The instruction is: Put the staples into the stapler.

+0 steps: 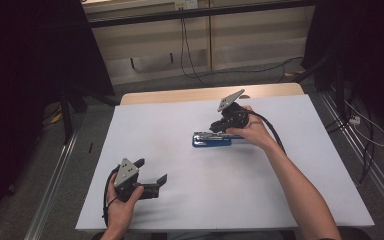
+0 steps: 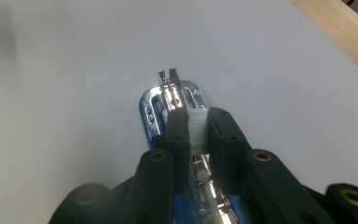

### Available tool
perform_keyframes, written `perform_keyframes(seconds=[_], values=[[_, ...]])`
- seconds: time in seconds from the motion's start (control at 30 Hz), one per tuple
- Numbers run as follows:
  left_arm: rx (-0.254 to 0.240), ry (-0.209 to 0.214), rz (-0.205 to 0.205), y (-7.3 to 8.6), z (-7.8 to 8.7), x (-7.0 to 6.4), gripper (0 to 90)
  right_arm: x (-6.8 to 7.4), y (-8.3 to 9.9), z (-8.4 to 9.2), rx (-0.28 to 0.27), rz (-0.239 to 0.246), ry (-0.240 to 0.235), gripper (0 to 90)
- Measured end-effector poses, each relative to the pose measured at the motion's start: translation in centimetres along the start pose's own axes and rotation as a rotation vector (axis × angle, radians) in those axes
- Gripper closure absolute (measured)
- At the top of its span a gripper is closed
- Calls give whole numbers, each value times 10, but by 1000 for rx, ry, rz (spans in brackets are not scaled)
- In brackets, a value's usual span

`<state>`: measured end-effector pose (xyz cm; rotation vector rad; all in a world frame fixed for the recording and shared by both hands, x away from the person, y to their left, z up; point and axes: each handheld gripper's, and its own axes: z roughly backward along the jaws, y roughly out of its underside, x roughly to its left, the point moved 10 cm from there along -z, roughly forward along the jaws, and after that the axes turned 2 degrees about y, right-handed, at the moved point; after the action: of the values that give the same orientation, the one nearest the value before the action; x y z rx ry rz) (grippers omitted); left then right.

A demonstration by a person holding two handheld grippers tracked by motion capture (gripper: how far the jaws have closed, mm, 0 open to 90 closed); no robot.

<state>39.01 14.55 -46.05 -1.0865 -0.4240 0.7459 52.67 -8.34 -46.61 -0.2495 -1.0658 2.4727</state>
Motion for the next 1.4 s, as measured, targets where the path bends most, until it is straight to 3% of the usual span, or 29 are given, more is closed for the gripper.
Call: perform_keyframes(seconds=[0.73,1.03,1.4], values=[[2,10,-1,0,0,0,36,8,-16,-24,22,54,-28,794],[2,10,1,0,0,0,36,13,-21,-34,39,102,-47,794],[4,13,-3,0,0,0,36,9,-16,-40,53,117,-55,793]])
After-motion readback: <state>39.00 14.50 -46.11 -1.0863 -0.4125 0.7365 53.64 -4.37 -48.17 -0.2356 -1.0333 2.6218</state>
